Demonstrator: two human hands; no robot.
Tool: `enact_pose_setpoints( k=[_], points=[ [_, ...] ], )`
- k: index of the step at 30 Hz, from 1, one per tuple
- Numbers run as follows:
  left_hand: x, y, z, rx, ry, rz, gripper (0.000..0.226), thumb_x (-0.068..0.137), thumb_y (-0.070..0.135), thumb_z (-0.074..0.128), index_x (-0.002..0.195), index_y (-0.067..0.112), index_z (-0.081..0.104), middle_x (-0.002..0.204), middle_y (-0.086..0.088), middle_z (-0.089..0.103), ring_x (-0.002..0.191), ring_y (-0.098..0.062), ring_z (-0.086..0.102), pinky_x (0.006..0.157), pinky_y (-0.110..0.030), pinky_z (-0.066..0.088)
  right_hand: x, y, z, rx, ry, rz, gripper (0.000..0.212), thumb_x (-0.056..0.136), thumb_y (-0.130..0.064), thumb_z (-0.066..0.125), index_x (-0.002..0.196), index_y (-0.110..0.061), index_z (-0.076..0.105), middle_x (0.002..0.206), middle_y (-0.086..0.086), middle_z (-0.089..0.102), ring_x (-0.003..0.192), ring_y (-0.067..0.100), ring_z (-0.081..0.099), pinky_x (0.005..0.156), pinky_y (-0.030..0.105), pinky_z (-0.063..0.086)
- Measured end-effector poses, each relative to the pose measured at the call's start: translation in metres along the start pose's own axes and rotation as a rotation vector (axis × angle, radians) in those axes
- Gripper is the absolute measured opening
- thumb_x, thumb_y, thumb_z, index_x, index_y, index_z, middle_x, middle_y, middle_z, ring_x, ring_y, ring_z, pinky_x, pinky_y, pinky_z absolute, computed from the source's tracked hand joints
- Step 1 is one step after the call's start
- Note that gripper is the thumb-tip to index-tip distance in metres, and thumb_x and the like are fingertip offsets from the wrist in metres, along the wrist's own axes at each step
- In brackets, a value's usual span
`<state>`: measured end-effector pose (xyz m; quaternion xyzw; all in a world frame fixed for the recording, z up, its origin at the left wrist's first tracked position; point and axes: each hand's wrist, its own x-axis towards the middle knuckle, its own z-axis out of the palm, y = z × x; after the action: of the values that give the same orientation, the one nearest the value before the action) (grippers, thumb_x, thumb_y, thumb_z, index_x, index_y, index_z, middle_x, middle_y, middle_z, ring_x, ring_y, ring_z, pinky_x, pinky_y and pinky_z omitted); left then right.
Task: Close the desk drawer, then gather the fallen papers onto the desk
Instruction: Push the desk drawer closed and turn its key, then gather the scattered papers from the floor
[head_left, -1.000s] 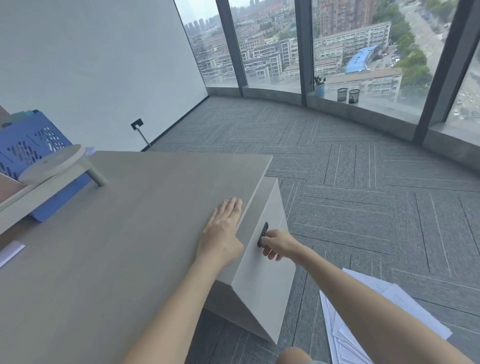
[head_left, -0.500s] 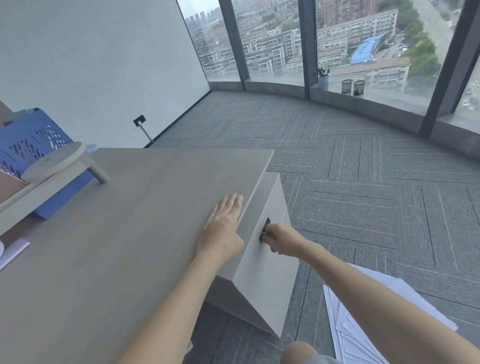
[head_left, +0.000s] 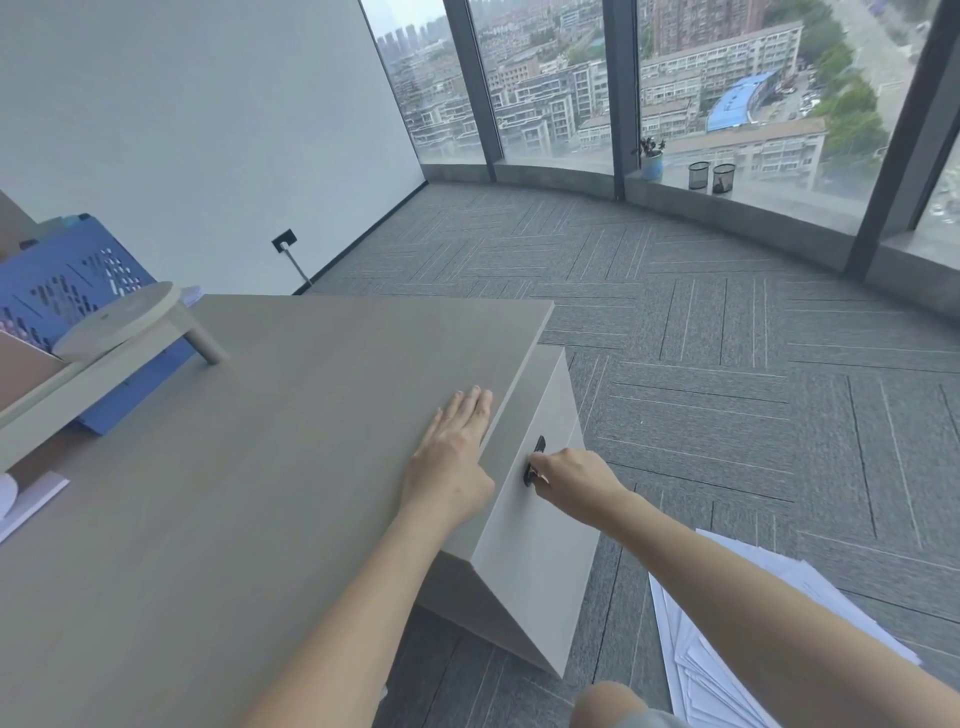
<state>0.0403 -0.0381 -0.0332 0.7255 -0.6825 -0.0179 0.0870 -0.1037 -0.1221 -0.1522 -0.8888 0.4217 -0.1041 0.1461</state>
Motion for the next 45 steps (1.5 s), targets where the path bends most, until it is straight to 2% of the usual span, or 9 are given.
enact_pose_setpoints(
  k=[5,10,15,17,20,25,33,40,45],
  points=[
    [-0.002,0.002,-0.002,0.001,-0.004,0.0,0.091,0.076,-0.006,0.041,0.157,0.018,0.007,0.167,0.005,0.006,0.154,-0.012,0.002,0.125,-0.03,0.002,-0.006,-0.006,-0.004,0.004,-0.031,0.082,0.026,0.098,-0.027,0.044,0.113,-0.01,0.056,0.105,0.021,0.07,0.095,0.041,0.068,0.066,0.037,0.039],
    [-0.012,0.01,-0.006,-0.07,0.003,-0.046,0.079,0.084,0.001,0.043,0.156,0.016,0.015,0.166,0.0,0.013,0.154,-0.016,0.007,0.125,-0.031,0.003,-0.027,-0.01,-0.03,-0.004,-0.044,0.161,0.033,0.098,-0.031,0.045,0.122,-0.012,0.056,0.117,0.02,0.067,0.107,0.041,0.066,0.082,0.041,0.05],
    [-0.028,0.039,-0.01,-0.386,0.07,-0.199,0.053,0.09,0.007,0.05,0.143,0.014,0.047,0.159,-0.001,0.035,0.151,-0.018,0.019,0.123,-0.034,0.015,-0.07,0.001,-0.063,0.035,0.0,0.196,0.032,0.096,-0.035,0.048,0.118,-0.02,0.064,0.116,0.015,0.07,0.107,0.038,0.066,0.084,0.038,0.051],
    [-0.039,0.057,-0.008,-0.446,0.093,-0.175,0.045,0.09,0.004,0.051,0.133,0.015,0.058,0.152,-0.001,0.047,0.146,-0.019,0.032,0.118,-0.031,0.027,-0.094,0.007,-0.075,0.053,0.024,0.213,0.028,0.094,-0.034,0.048,0.11,-0.021,0.068,0.114,0.011,0.072,0.105,0.035,0.067,0.08,0.036,0.05],
    [-0.051,0.083,0.0,-0.507,0.101,-0.171,0.038,0.089,0.002,0.05,0.121,0.016,0.065,0.132,-0.001,0.066,0.118,-0.022,0.06,0.089,-0.023,0.042,-0.136,0.019,-0.092,0.07,0.045,0.262,0.025,0.093,-0.033,0.05,0.102,-0.021,0.07,0.11,0.006,0.073,0.102,0.033,0.067,0.077,0.035,0.05],
    [-0.065,0.125,0.021,-0.66,-0.022,-0.2,0.034,0.091,0.002,0.05,0.12,0.01,0.068,0.124,-0.007,0.071,0.121,-0.021,0.062,0.098,-0.025,0.043,-0.203,0.044,-0.109,0.082,0.052,0.358,0.028,0.093,-0.035,0.053,0.104,-0.02,0.073,0.107,0.009,0.075,0.1,0.033,0.068,0.076,0.035,0.051],
    [-0.067,0.161,0.081,-0.878,-0.19,-0.326,0.029,0.089,0.009,0.054,0.114,0.014,0.068,0.116,-0.005,0.072,0.112,-0.023,0.064,0.088,-0.029,0.045,-0.268,0.093,-0.111,0.181,0.061,0.561,0.025,0.09,-0.029,0.054,0.098,-0.017,0.075,0.105,0.009,0.075,0.099,0.032,0.068,0.078,0.036,0.053],
    [-0.044,0.177,0.157,-0.94,-0.298,-0.456,0.031,0.085,0.012,0.054,0.113,0.014,0.066,0.115,-0.012,0.071,0.093,-0.024,0.062,0.091,-0.039,0.051,-0.273,0.144,-0.084,0.219,0.058,0.69,0.027,0.09,-0.025,0.05,0.1,-0.015,0.074,0.109,0.007,0.074,0.102,0.03,0.067,0.081,0.035,0.052],
    [-0.027,0.18,0.214,-0.947,-0.38,-0.568,0.038,0.084,0.012,0.054,0.121,0.014,0.062,0.115,-0.007,0.065,0.098,-0.027,0.062,0.088,-0.036,0.048,-0.249,0.196,-0.045,0.263,-0.002,0.723,0.022,0.091,-0.023,0.053,0.102,-0.015,0.071,0.111,0.007,0.072,0.102,0.028,0.065,0.082,0.036,0.052]
  ],
)
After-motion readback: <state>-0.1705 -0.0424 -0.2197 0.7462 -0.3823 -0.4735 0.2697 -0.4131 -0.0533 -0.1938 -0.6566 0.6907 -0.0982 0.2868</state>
